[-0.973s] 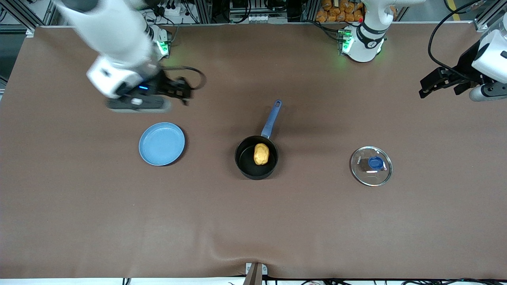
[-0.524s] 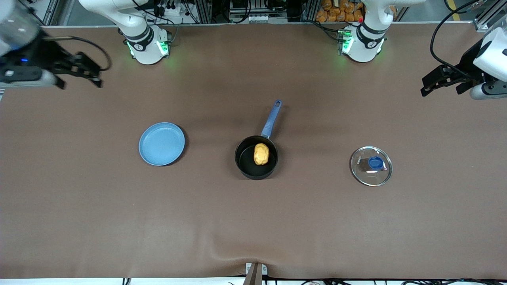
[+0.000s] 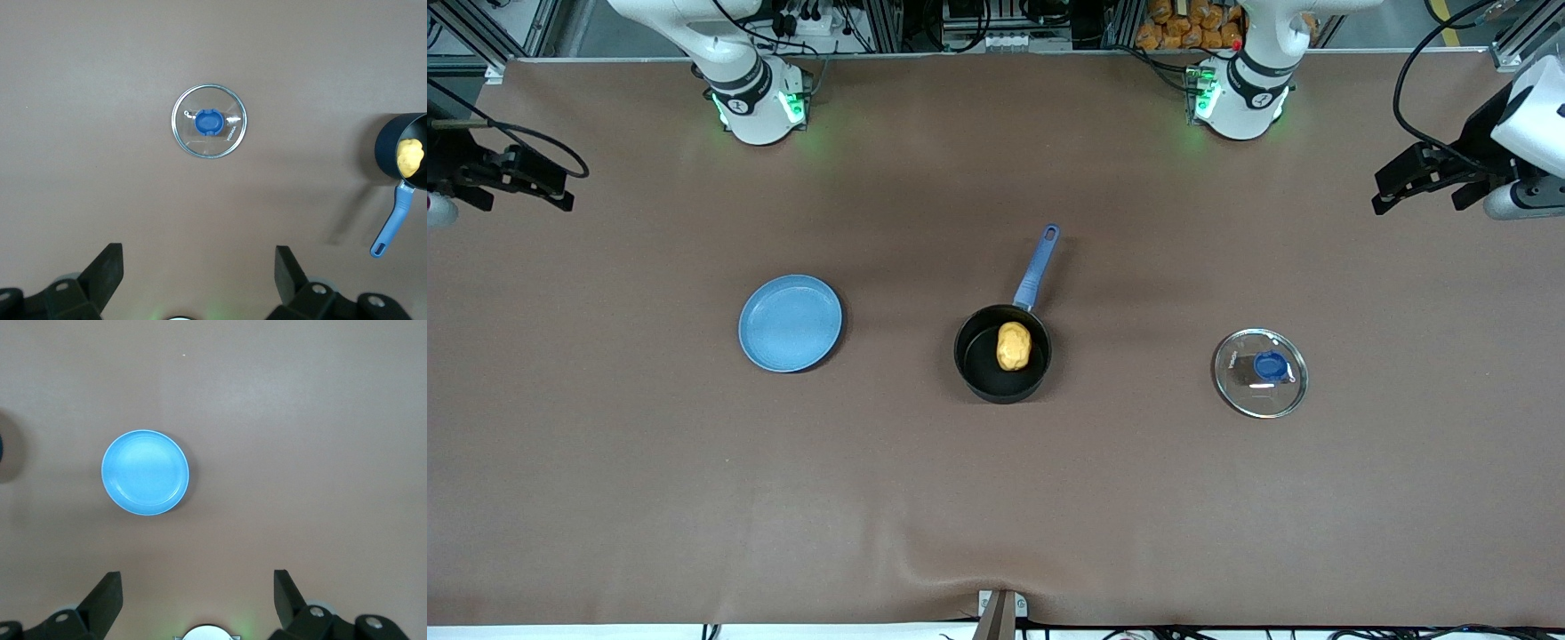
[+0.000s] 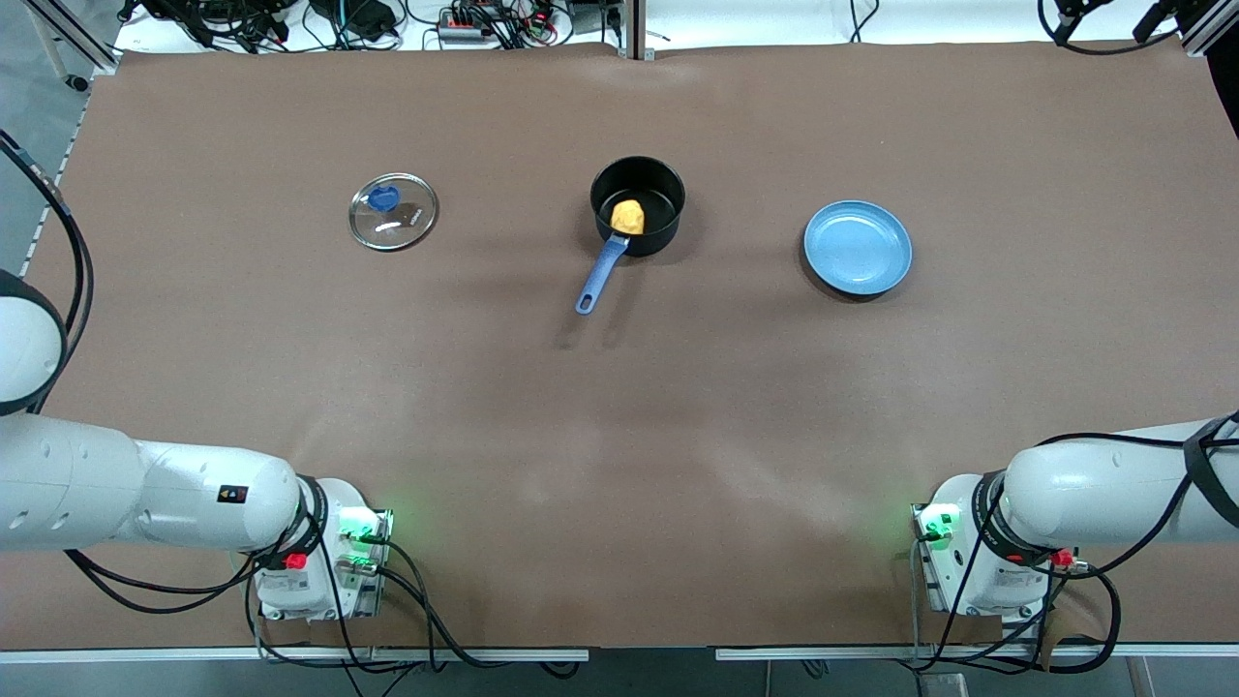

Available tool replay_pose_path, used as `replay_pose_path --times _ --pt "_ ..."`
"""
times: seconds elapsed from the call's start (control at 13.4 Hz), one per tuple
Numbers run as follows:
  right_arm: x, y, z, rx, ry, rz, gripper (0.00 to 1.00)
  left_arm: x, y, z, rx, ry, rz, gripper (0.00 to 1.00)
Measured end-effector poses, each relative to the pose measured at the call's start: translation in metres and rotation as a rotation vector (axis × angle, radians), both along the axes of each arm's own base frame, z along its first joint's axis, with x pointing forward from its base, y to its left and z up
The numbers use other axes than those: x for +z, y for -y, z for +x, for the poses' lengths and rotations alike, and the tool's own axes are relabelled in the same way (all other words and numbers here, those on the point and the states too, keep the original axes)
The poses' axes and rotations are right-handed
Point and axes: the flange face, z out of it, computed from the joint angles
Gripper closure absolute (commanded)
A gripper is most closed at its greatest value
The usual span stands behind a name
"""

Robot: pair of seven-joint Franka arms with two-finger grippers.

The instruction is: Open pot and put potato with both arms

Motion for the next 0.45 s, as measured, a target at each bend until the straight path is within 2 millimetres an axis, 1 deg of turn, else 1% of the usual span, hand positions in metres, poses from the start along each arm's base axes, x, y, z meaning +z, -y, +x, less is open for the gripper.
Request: replay_pose_path --times 0.15,0.22,0.45 --pt "-0.017 0.009 0.002 -0.008 -0.009 0.002 0.0 0.0 0.0 0.0 0.0 0.0 0.0 0.0" --pt "-0.022 0.01 0.002 -0.009 -0.016 0.002 0.0 0.0 0.0 0.0 0.0 0.0 0.0 0.0" --pt "-0.026 0.009 0.002 -0.008 -0.021 0.003 0.0 0.0 0.0 -0.001 0.0 -0.005 0.0 0.0"
